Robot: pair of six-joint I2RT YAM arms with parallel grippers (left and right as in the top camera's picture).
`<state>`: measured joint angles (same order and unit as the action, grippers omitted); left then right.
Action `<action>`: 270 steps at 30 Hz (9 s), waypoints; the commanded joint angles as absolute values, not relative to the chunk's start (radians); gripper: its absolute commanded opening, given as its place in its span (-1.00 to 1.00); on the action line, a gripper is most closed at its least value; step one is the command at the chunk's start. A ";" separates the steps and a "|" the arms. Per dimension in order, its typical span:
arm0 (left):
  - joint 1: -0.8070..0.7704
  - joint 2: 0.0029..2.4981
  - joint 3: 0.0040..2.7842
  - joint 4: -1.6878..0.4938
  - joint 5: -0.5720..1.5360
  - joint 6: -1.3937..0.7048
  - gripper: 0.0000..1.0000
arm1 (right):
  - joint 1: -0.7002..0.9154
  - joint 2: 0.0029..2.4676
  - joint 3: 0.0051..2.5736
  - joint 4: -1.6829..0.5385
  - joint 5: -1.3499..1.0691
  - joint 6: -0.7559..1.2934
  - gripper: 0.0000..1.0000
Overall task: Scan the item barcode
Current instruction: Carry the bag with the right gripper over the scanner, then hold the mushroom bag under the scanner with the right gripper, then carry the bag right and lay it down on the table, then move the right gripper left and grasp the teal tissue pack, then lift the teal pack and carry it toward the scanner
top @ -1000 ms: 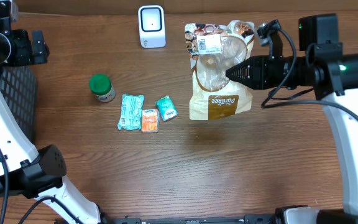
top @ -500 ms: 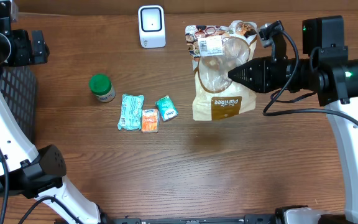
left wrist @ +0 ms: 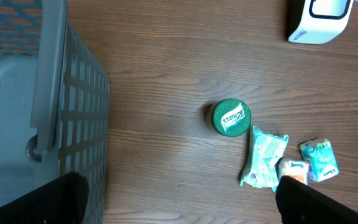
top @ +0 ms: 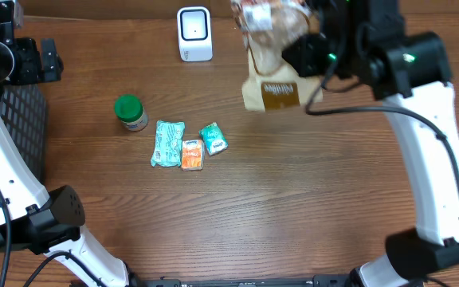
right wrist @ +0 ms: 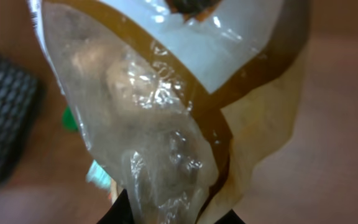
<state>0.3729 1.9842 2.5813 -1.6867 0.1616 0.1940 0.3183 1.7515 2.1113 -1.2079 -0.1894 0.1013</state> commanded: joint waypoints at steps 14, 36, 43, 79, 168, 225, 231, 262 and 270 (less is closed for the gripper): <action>0.372 1.982 2.585 -1.687 0.175 0.202 0.99 | 0.564 2.246 2.180 -0.360 0.699 -0.689 -0.92; 0.372 1.982 2.585 -1.687 0.175 0.202 0.99 | 0.569 2.571 2.180 0.113 0.743 -0.955 -0.92; 0.372 1.982 2.585 -1.687 0.175 0.202 0.99 | 0.580 2.569 2.180 0.150 0.767 -0.960 -0.92; 0.372 1.982 2.585 -1.687 0.175 0.202 0.99 | 0.301 1.676 2.180 -1.280 -0.042 0.102 -0.92; 0.372 1.982 2.585 -1.687 0.175 0.202 0.99 | 0.052 1.859 1.709 -1.102 -0.468 0.096 1.00; 0.372 1.982 2.585 -1.687 0.175 0.202 0.99 | 0.479 2.288 1.704 -0.887 -0.603 0.100 -0.06; 0.372 1.982 2.585 -1.687 0.175 0.202 0.99 | 0.493 2.303 1.682 -0.855 -0.593 0.138 -0.51; 0.372 1.982 2.585 -1.687 0.175 0.202 0.99 | 0.198 2.043 1.710 -1.030 -1.506 -0.031 -0.92; 0.372 1.982 2.585 -1.687 0.175 0.202 0.99 | 0.166 1.929 1.710 -1.031 -1.505 -0.031 -0.92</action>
<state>0.3733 1.9842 2.5813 -1.6867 0.1638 0.1940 0.1738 2.0270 1.6836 -1.0332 -1.4601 -0.0162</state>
